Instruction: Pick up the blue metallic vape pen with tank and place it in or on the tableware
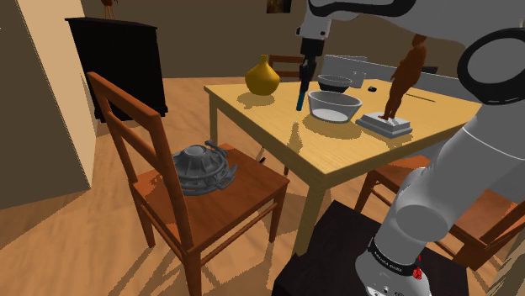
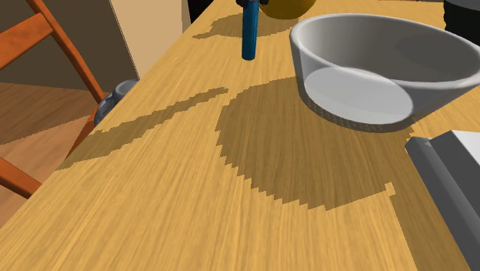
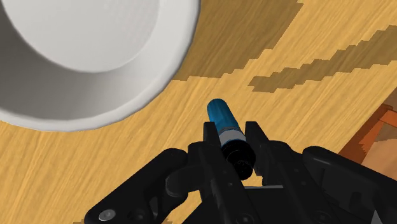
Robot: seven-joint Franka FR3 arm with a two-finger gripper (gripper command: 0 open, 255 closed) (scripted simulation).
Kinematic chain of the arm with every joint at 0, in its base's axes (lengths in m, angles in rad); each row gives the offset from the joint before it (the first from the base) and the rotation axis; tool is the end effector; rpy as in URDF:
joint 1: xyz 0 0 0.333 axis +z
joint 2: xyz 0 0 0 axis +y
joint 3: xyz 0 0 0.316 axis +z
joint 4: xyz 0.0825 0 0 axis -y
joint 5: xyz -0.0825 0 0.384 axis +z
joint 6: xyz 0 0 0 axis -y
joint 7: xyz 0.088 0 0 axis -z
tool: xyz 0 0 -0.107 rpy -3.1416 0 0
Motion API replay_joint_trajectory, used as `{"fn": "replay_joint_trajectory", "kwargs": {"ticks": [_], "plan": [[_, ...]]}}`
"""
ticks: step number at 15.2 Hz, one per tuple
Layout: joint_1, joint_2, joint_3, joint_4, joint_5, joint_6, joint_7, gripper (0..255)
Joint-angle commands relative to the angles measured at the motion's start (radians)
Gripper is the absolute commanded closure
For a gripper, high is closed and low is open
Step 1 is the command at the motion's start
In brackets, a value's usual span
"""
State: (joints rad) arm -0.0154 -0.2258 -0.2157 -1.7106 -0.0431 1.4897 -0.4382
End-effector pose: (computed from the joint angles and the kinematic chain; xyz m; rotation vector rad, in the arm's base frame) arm 0.4586 -0.1267 0.6651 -3.1197 -0.3271 -0.0022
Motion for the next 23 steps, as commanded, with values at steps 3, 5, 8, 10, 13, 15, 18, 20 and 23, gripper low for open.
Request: {"fn": "replay_joint_trajectory", "kwargs": {"ticks": [3, 5, 8, 10, 13, 15, 18, 20, 23], "plan": [[0.0, 0.026, -0.003, 0.083, 0.004, -0.058, -0.006, 255], [0.0, 0.039, -0.004, 0.125, 0.007, -0.088, -0.008, 255], [0.0, 0.061, -0.006, 0.192, 0.011, -0.133, -0.012, 255], [0.0, 0.077, -0.008, 0.239, 0.014, -0.164, -0.015, 255], [-0.001, 0.105, -0.011, 0.315, 0.02, -0.213, -0.019, 255], [-0.003, 0.126, -0.014, 0.37, 0.024, -0.246, -0.023, 255], [-0.005, 0.162, -0.019, 0.459, 0.032, -0.3, -0.03, 255], [-0.008, 0.19, -0.023, 0.524, 0.039, -0.339, -0.035, 255], [-0.023, 0.205, -0.039, 0.569, 0.043, -0.368, -0.064, 255]]}}
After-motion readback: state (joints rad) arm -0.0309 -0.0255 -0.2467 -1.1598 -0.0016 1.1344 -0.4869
